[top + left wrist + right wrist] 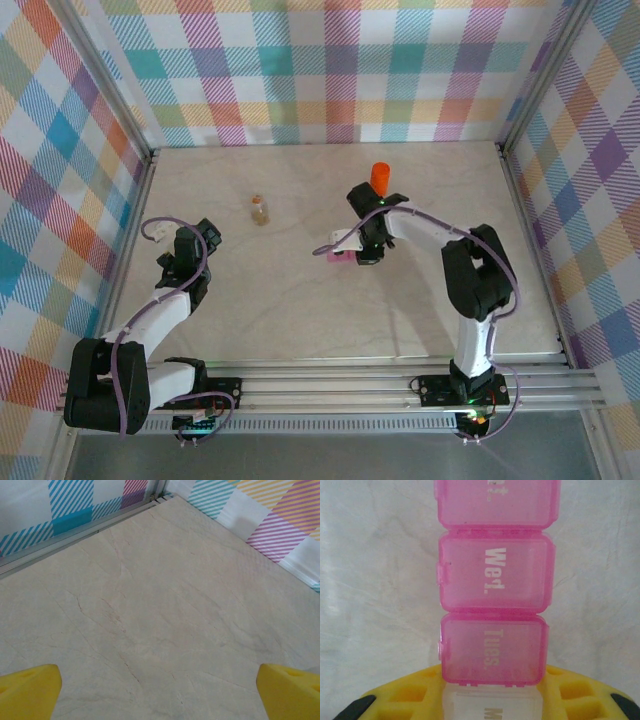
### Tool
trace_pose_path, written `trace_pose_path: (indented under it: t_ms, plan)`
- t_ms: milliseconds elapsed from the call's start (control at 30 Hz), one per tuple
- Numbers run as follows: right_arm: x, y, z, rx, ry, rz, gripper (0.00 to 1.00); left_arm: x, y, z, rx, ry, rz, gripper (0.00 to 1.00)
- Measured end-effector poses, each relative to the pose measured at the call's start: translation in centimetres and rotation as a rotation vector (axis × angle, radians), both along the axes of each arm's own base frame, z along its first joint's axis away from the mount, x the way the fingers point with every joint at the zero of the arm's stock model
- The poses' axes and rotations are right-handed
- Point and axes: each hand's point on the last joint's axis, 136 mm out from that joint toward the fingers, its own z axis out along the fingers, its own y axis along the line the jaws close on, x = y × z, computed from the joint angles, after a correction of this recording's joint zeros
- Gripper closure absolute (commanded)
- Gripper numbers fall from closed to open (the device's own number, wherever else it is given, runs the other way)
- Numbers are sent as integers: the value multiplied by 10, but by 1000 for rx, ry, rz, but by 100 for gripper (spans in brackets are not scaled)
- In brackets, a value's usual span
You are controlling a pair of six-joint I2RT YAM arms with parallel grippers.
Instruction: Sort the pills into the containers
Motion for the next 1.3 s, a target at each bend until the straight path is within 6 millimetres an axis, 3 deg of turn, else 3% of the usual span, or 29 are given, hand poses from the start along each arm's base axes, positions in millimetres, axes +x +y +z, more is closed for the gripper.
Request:
trace_pose_path:
  t_ms: [167,267,367,567,700,933,1033,1100,1167,1300]
  plan:
    - [23,9,-10,-70,-37,117,71,0,0,0,0,0,0,0]
    - [31,14,-18,-91,-40,158,50,0,0,0,0,0,0,0]
    - [33,16,-22,-107,-44,188,38,0,0,0,0,0,0,0]
    - [38,22,-16,-92,-71,190,35,1,-1,-4,0,12,-3,0]
    - [46,28,9,-34,-142,121,35,3,-5,-7,-8,19,-30,0]
    - [51,30,115,291,-368,-230,28,11,-22,-4,-36,0,-130,0]
    - [44,23,146,483,-402,-454,28,16,-35,0,-34,-11,-196,0]
    - [38,17,149,592,-380,-608,28,18,-49,2,-33,-15,-253,0]
    - [34,10,136,664,-320,-768,29,20,-66,6,-26,-23,-326,0]
    - [26,2,89,731,-174,-1041,28,25,-107,21,1,-24,-486,0]
